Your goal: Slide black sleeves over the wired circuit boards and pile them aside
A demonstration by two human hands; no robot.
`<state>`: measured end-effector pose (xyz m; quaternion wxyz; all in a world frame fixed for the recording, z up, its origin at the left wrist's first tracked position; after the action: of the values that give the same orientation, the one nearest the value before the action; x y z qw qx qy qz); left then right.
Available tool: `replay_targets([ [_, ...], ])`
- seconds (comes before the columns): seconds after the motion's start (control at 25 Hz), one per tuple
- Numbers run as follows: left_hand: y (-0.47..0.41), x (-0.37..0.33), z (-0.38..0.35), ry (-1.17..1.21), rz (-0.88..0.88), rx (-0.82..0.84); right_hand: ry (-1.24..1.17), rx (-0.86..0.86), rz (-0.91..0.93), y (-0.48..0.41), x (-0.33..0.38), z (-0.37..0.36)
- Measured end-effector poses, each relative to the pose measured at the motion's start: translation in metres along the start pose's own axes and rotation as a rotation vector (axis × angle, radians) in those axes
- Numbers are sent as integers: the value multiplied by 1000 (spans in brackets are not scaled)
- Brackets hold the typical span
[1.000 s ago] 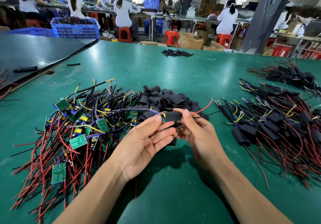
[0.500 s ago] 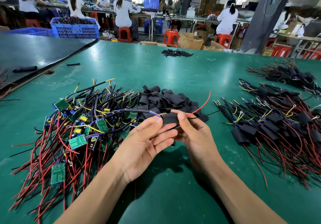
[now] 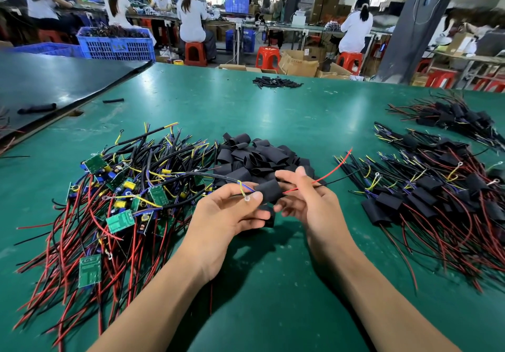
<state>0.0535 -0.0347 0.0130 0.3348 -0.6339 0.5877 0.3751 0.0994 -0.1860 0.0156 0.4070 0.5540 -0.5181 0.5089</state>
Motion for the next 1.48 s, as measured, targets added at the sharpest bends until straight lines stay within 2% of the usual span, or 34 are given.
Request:
replay_targets([
  [0.16, -1, 0, 2, -44, -7, -34, -26, 12, -110, -5, -4, 2],
  [0.4, -3, 0, 5, -32, -16, -51, 96, -3, 22, -2, -2, 5],
  [0.48, -4, 1, 5, -62, -32, -59, 95, 16, 0, -1, -1, 4],
  [0.68, -3, 3, 5, -186, -67, -8, 83, 289, -197, 6, -7, -4],
  [0.84, -1, 1, 1, -266, -95, 59, -45, 279, -198, 5, -6, -6],
  [1.0, -1, 1, -6, -81, -7, 78, -173, 239, -254, 5, -2, -4],
  [1.12, -1, -3, -5, 9, 21, 94, -105, 334, -338, 11, -1, -8],
  [1.24, -1, -5, -3, -62, -13, 65, -142, 421, -445, 17, 0, -18],
  [1.32, -1, -4, -3, -117, -39, 47, -243, 429, -421, 20, 6, -22],
  [1.48, -3, 1, -1, -206, -84, -12, -458, 289, -301, 21, 15, -28],
])
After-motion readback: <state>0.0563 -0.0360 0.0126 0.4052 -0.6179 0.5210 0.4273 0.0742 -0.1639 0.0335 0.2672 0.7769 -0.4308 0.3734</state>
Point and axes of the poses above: each hand's wrist, its own y-axis away from the middle knuckle, its own z-axis out of the back of the hand, x = y × z, the point moved 3 cm from there along -y, towards the middle knuckle, and after that the axes turned 5 degrees about y, right-handed, at the moved point
